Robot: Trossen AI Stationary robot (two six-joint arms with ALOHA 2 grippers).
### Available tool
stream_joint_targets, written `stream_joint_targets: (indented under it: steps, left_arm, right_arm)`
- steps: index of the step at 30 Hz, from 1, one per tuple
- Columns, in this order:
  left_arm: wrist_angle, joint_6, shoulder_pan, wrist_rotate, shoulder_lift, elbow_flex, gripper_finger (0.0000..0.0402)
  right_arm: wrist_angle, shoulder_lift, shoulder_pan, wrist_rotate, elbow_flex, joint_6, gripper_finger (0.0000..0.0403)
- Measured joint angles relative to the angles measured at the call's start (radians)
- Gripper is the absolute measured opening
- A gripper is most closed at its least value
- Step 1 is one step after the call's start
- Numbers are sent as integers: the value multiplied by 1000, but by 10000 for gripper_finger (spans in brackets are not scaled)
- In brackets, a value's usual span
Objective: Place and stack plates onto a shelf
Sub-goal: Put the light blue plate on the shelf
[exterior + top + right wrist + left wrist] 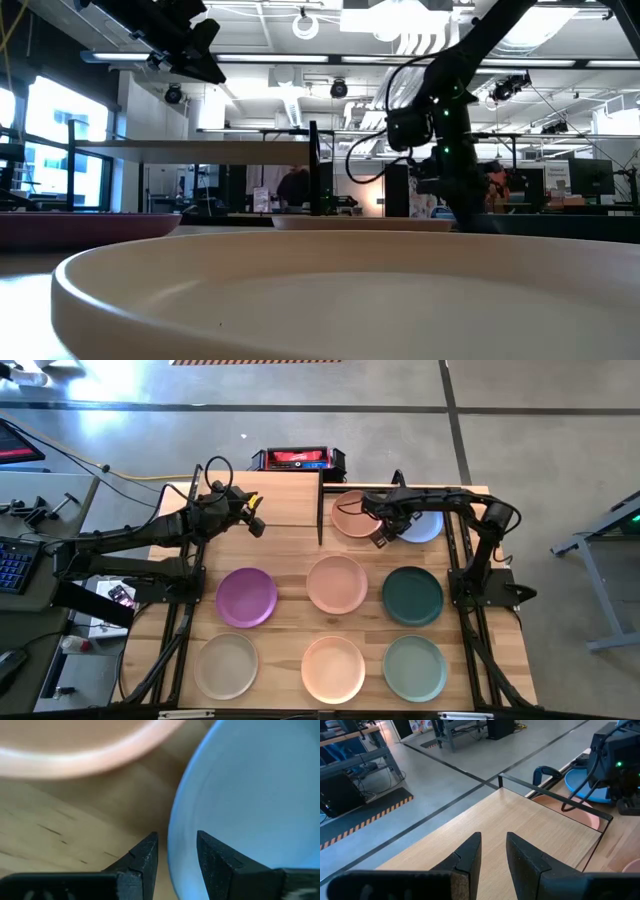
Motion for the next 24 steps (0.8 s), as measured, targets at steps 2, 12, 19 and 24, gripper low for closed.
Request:
stream_joint_targets:
  steps: [2, 12, 19, 24]
  left_arm:
    - [0, 0, 0, 0, 0, 0, 78]
    - [0, -2, 0, 0, 0, 0, 78]
    - [0, -2, 0, 0, 0, 0, 78]
    - [0, -1, 0, 0, 0, 0, 78]
  right_arm:
    - [-7, 0, 0, 3, -10, 5, 108]
    - [-20, 0, 1, 15, -17, -5, 11]
    - [-79, 0, 11, 11, 4, -8, 4]
    - [-119, 0, 42, 3, 52, -16, 1]
